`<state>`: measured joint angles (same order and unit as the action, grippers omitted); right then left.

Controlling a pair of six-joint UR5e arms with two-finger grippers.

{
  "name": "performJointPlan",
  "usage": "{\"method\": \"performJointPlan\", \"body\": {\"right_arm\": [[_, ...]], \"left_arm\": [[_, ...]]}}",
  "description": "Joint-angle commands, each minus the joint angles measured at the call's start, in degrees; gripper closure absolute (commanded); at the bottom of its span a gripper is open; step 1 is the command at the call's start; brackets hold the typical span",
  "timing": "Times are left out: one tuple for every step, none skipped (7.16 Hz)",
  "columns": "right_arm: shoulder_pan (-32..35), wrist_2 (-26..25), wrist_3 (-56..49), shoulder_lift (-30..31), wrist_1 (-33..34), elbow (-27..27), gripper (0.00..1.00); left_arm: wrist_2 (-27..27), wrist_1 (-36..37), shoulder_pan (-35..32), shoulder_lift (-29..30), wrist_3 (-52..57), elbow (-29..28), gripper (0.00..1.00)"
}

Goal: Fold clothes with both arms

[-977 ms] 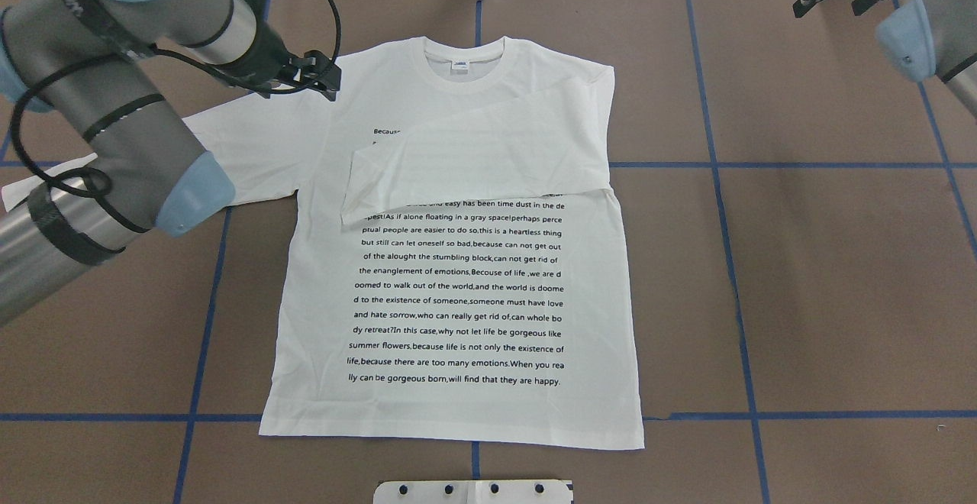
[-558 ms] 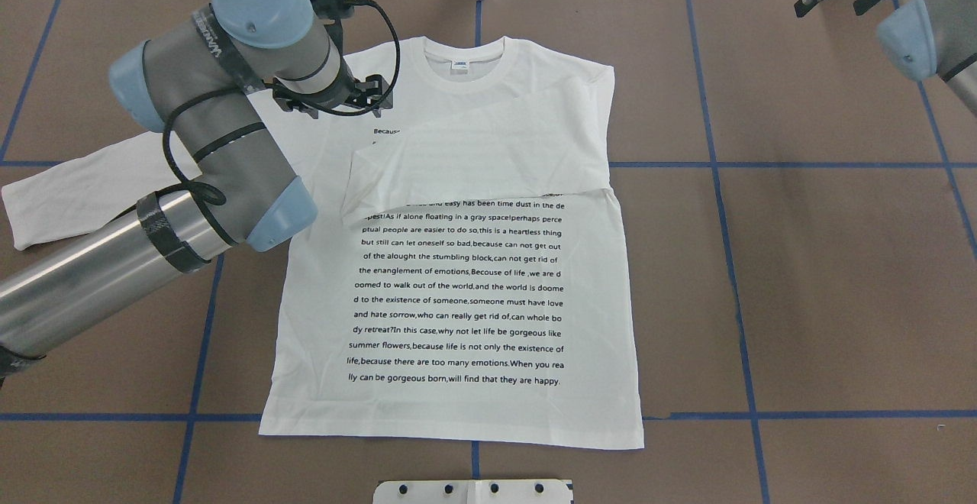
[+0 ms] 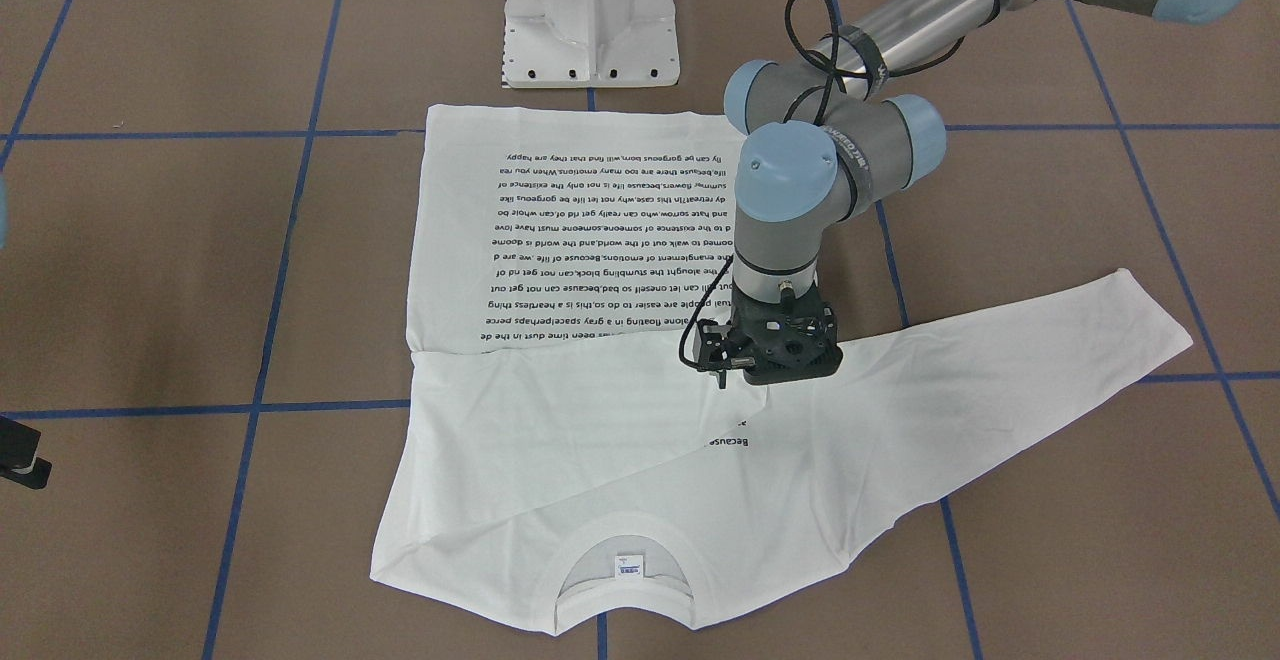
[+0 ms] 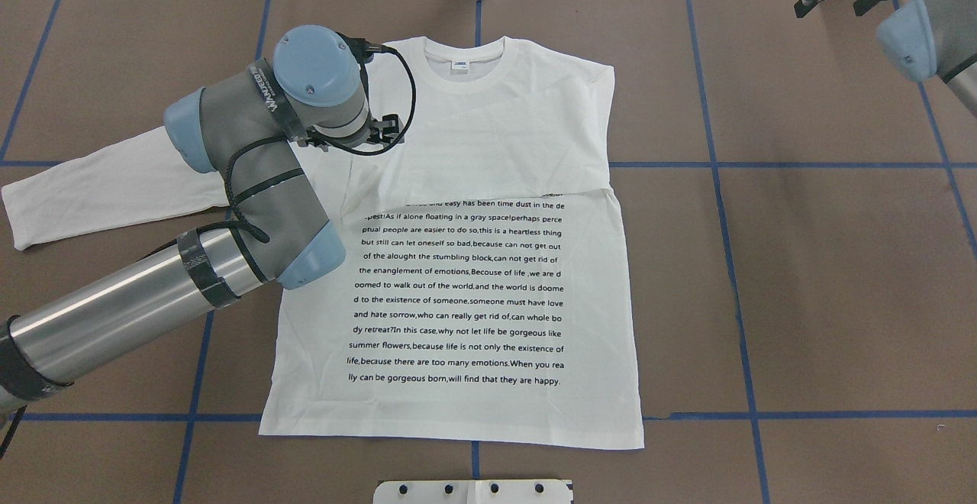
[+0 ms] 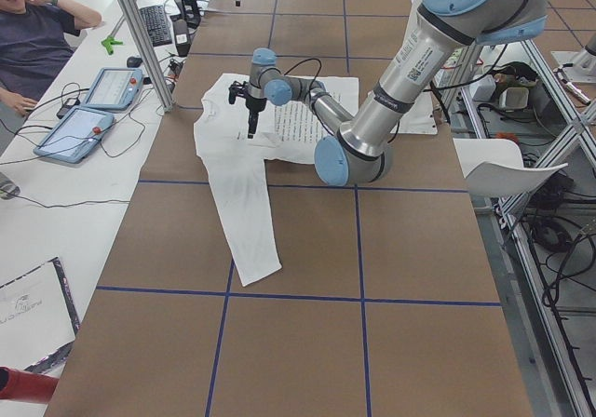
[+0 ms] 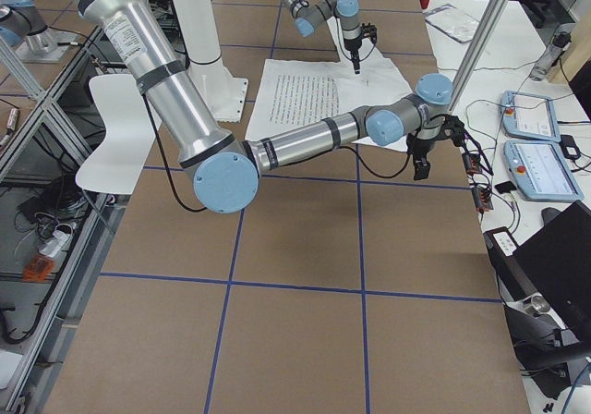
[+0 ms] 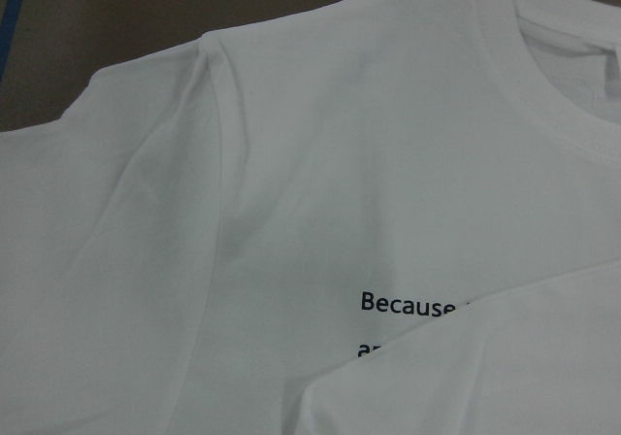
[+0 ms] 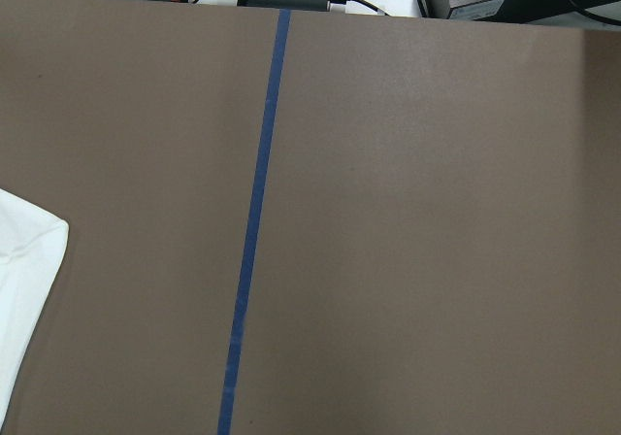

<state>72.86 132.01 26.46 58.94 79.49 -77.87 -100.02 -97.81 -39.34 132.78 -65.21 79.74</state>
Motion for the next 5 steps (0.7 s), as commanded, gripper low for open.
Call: {"method": "performJointPlan", "body": {"right_arm": [[0.0,0.0,0.2,0.0,-0.1,0.0,0.0],[-0.1,0.0,0.2,0.0,-0.1,0.0,0.0],[-0.1,0.0,0.2,0.0,-0.1,0.0,0.0],[-0.1,0.0,0.3,-0.1,-0.1,0.0,0.0],[-0.2,0.0,0.3,-0.1,0.0,0.1,0.0]], "left_arm": [[1.4,2.0,1.2,-0.1,-0.2,-0.1,0.0],[1.4,2.1,1.7,0.0,-0.3,-0.5,0.0],[1.4,2.3,2.1,0.4,-0.3,-0.9,0.0],[1.5,2.3,2.3,0.3,-0.3,-1.3,0.0],[1.8,2.2,2.4,0.2,-0.2,-1.9,0.0]]}}
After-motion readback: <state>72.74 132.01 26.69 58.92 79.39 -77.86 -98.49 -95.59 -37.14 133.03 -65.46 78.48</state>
